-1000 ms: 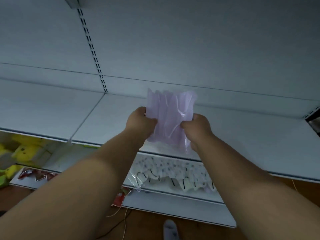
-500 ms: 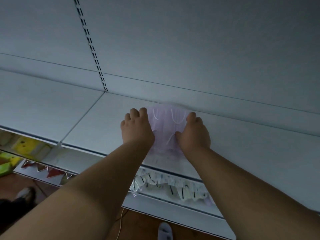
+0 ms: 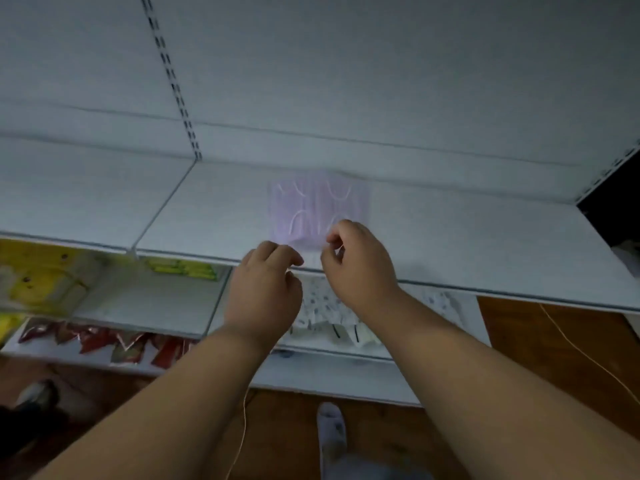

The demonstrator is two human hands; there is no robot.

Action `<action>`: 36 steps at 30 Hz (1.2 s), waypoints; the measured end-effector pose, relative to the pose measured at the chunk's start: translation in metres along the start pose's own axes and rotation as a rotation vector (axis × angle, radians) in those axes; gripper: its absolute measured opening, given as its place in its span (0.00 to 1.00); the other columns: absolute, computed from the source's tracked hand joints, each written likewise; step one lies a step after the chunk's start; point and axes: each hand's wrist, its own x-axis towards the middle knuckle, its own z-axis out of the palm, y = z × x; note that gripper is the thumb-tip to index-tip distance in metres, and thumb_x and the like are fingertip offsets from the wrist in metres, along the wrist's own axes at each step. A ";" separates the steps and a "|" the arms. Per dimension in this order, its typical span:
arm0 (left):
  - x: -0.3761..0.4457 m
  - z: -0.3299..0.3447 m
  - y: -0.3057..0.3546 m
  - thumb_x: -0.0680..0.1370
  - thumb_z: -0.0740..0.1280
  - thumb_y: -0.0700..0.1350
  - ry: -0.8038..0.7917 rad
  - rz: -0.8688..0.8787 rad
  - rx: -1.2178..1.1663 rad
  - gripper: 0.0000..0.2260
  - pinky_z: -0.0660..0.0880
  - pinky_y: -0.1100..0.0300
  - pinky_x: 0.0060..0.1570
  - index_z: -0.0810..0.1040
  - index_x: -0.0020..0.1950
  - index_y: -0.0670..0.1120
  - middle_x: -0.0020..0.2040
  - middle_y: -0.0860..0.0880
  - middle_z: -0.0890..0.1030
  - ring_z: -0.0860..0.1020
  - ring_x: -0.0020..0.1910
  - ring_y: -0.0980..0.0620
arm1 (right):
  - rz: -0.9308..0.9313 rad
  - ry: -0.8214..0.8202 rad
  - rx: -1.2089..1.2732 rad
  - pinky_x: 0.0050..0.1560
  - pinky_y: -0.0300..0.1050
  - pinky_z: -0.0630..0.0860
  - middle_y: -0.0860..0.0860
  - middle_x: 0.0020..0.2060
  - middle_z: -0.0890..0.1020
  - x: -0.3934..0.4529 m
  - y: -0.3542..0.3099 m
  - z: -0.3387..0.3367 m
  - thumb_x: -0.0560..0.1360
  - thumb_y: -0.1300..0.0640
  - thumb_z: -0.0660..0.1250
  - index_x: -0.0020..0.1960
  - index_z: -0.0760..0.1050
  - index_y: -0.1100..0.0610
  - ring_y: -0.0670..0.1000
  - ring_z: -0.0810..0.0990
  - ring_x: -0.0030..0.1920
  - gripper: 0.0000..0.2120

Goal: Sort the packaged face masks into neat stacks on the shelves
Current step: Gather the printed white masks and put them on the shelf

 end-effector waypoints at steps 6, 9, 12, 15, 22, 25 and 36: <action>-0.100 -0.014 0.000 0.70 0.64 0.40 -0.093 -0.045 -0.047 0.11 0.74 0.55 0.42 0.80 0.50 0.47 0.48 0.49 0.79 0.78 0.45 0.45 | 0.050 -0.214 0.065 0.38 0.45 0.72 0.44 0.41 0.73 -0.087 -0.006 0.005 0.77 0.54 0.65 0.46 0.72 0.51 0.45 0.73 0.38 0.03; -0.123 -0.002 -0.005 0.70 0.64 0.40 -0.157 -0.106 -0.040 0.11 0.76 0.55 0.41 0.81 0.50 0.47 0.47 0.49 0.79 0.78 0.45 0.46 | 0.055 -0.256 0.080 0.38 0.43 0.71 0.43 0.41 0.73 -0.106 0.009 0.012 0.78 0.52 0.65 0.46 0.72 0.51 0.44 0.73 0.38 0.04; -0.135 0.021 -0.008 0.71 0.64 0.40 -0.178 -0.230 -0.046 0.11 0.75 0.55 0.42 0.80 0.51 0.47 0.48 0.50 0.78 0.77 0.45 0.48 | 0.040 -0.289 0.102 0.38 0.41 0.70 0.45 0.40 0.74 -0.114 0.036 0.025 0.77 0.55 0.68 0.46 0.74 0.53 0.44 0.72 0.38 0.04; -0.150 0.055 -0.016 0.72 0.68 0.37 -0.267 -0.338 -0.025 0.13 0.73 0.57 0.44 0.80 0.55 0.47 0.52 0.50 0.79 0.78 0.47 0.49 | 0.053 -0.334 0.073 0.39 0.42 0.70 0.46 0.40 0.74 -0.122 0.066 0.047 0.76 0.56 0.69 0.46 0.74 0.54 0.46 0.73 0.39 0.04; -0.185 0.124 -0.090 0.76 0.66 0.40 -0.432 -0.492 0.004 0.14 0.78 0.52 0.48 0.78 0.60 0.49 0.54 0.49 0.78 0.77 0.50 0.48 | 0.122 -0.477 0.080 0.42 0.44 0.74 0.45 0.44 0.74 -0.139 0.112 0.148 0.76 0.53 0.69 0.49 0.73 0.52 0.46 0.76 0.41 0.06; -0.186 0.154 -0.131 0.76 0.66 0.40 -0.457 -0.534 -0.014 0.14 0.76 0.54 0.48 0.78 0.61 0.49 0.56 0.50 0.78 0.77 0.50 0.50 | 0.150 -0.516 0.055 0.44 0.44 0.75 0.45 0.48 0.74 -0.137 0.126 0.205 0.77 0.52 0.68 0.53 0.74 0.53 0.47 0.76 0.43 0.07; -0.129 0.227 -0.250 0.77 0.66 0.40 -0.408 -0.702 -0.174 0.11 0.68 0.66 0.38 0.78 0.57 0.52 0.51 0.54 0.79 0.76 0.44 0.56 | 0.094 -0.477 -0.121 0.52 0.43 0.69 0.56 0.62 0.73 -0.057 0.168 0.376 0.78 0.59 0.64 0.63 0.74 0.60 0.56 0.77 0.56 0.14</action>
